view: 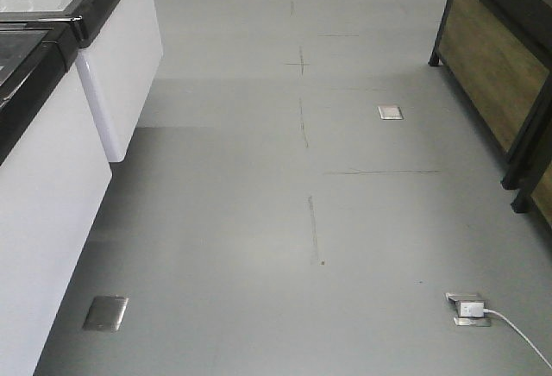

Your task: Left arm holds basket, right arm returns cookies

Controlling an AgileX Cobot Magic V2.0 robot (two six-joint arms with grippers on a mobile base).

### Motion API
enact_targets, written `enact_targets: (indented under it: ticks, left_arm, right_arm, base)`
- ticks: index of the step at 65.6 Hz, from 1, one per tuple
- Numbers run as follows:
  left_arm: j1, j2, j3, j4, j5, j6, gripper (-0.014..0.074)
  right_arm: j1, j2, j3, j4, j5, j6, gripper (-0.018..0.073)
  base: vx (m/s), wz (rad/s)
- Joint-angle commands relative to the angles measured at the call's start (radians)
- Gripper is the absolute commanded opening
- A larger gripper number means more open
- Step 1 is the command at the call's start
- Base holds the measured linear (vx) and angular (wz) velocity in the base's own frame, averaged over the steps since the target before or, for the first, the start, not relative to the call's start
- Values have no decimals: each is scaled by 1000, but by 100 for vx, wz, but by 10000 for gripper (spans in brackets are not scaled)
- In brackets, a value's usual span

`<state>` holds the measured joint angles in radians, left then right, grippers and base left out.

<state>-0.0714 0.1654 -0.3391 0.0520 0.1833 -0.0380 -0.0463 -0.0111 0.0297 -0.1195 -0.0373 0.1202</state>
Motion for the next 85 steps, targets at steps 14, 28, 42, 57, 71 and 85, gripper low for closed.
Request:
enact_targets:
  ticks: [14,28,42,57,71,85]
  left_arm:
    - [-6,313,-154,-5,127,-63,-6]
    - [-6,367,-164,0,129,-142,-6]
    - [-6,368,-164,0,129,-141,-5]
    - [-6,368,-164,0,129,-131,23]
    - [-6,368,-164,0,129,-131,145]
    - [-6,368,-164,3,129,-122,318]
  right_arm:
    - [-1,-12,16,-10,-77,-8,-6]
    - [-1,-12,16,-10,-77,-8,-6]
    - [-1,-12,16,-10,-77,-8,-6]
    - [-1,-12,16,-10,-77,-8,-6]
    - [-1,-12,16,-10,-77,-8,-6]
    - [-1,-12,16,-10,-77,-8,-6]
  base:
    - [0,0]
    - [0,0]
    - [0,0]
    - [0,0]
    - [0,0]
    - [0,0]
